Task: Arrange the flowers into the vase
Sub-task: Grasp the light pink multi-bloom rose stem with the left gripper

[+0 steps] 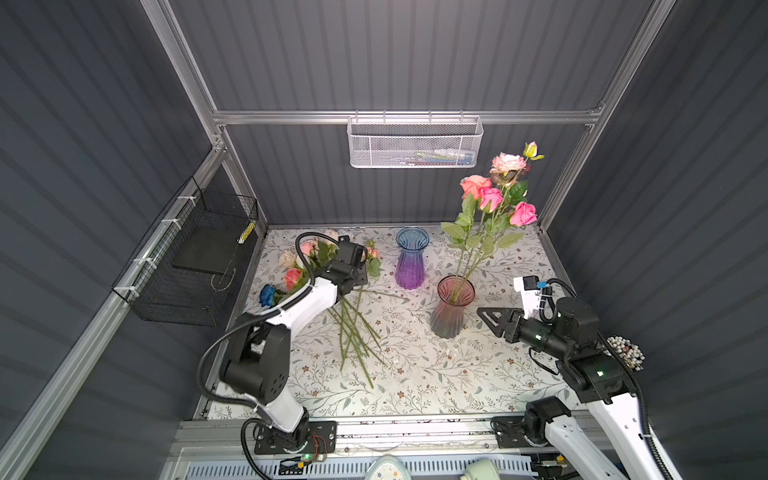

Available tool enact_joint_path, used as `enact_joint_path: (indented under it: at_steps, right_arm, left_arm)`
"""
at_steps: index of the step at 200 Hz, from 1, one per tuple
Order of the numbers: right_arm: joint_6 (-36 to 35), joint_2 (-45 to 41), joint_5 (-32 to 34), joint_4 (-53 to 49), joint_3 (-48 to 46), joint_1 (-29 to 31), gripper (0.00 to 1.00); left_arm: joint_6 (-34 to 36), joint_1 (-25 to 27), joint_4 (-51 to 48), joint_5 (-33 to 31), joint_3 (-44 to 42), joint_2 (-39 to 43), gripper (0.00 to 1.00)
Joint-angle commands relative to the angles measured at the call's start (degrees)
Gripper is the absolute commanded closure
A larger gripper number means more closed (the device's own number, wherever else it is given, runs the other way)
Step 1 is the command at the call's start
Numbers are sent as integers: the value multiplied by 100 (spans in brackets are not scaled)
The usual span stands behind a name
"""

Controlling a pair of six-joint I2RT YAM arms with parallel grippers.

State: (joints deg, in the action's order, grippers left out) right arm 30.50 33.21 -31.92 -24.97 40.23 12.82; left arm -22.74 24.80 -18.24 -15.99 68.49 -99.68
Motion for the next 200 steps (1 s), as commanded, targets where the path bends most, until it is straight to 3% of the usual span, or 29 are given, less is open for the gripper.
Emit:
enact_joint_path:
  at_steps: [1, 39, 108, 200]
  right_arm:
    - [-40, -14, -16, 73, 40, 32, 45]
    - [-68, 52, 36, 20, 48, 28, 43]
    - [32, 150, 12, 185, 25, 28, 43]
    - [8, 178, -11, 144, 220, 28, 43]
  left_arm:
    - [199, 84, -963, 360, 424, -482, 49]
    - [256, 87, -1040, 464, 438, -839, 54]
    - [333, 87, -694, 1219, 334, -515, 91]
    - [-141, 85, 917, 2161, 96, 993, 95]
